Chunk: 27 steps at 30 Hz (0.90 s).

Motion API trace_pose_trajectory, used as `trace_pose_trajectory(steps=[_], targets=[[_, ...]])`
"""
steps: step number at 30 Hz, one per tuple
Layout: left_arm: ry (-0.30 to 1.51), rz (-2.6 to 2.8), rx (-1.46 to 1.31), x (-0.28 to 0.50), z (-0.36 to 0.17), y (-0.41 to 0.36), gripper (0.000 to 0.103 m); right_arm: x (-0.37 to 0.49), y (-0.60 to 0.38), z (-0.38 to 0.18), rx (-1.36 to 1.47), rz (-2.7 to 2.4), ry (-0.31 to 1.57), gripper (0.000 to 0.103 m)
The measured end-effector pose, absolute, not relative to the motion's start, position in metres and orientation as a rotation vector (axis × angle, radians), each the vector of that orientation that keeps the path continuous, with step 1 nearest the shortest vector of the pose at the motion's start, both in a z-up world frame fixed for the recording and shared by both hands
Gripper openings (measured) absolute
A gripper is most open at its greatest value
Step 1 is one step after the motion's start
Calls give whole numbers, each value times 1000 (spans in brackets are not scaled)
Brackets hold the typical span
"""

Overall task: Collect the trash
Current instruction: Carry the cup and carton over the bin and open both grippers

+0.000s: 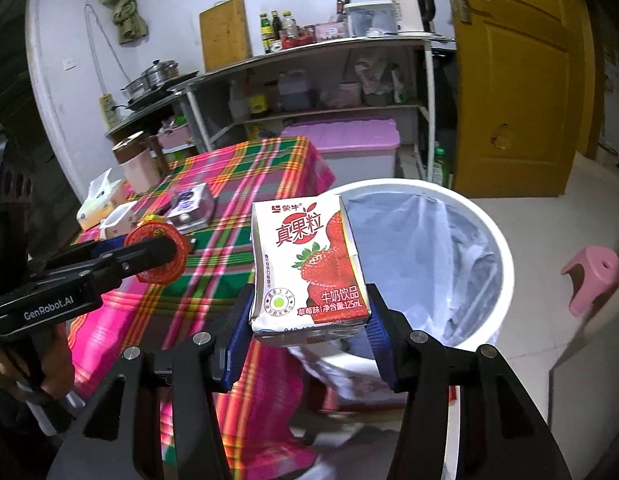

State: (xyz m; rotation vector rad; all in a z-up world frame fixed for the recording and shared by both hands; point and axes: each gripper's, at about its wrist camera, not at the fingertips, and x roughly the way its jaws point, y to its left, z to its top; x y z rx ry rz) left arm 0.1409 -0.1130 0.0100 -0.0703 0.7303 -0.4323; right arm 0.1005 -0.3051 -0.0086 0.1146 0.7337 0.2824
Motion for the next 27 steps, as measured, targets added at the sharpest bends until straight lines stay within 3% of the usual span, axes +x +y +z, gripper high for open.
trace_pose_trajectory(steps=[27], targets=[[806, -596, 30, 192, -20, -199, 46, 123, -359, -36, 162, 136, 838, 54]])
